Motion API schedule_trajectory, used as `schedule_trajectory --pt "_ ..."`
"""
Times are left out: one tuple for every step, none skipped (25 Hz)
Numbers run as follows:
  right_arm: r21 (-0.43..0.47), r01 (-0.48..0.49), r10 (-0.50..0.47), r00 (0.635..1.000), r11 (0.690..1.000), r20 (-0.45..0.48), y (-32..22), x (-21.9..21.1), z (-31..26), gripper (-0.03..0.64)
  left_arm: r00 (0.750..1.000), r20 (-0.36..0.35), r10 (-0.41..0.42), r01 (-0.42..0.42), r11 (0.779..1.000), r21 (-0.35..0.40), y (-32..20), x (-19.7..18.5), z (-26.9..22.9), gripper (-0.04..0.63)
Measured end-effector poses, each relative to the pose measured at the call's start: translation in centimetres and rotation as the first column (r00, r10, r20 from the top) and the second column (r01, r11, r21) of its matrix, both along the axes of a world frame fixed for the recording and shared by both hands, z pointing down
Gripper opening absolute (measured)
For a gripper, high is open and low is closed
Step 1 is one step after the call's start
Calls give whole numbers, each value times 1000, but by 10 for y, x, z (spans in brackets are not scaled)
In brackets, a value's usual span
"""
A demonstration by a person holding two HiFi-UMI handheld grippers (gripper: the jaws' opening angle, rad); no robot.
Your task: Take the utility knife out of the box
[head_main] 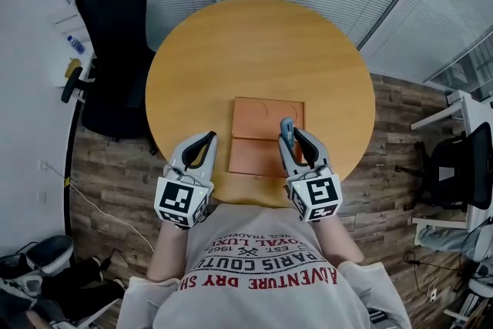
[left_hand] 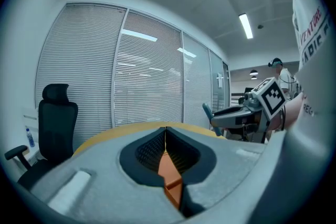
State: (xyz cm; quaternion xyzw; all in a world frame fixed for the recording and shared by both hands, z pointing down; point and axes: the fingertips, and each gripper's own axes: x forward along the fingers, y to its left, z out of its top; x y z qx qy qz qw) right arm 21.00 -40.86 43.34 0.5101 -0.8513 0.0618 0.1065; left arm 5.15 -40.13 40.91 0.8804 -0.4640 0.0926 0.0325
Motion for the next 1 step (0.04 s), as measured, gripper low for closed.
schedule_trajectory --pt "-6 0 0 1000 1000 0 -1 1 2 132 1000 1 2 -2 1000 -1 0 2 0 11"
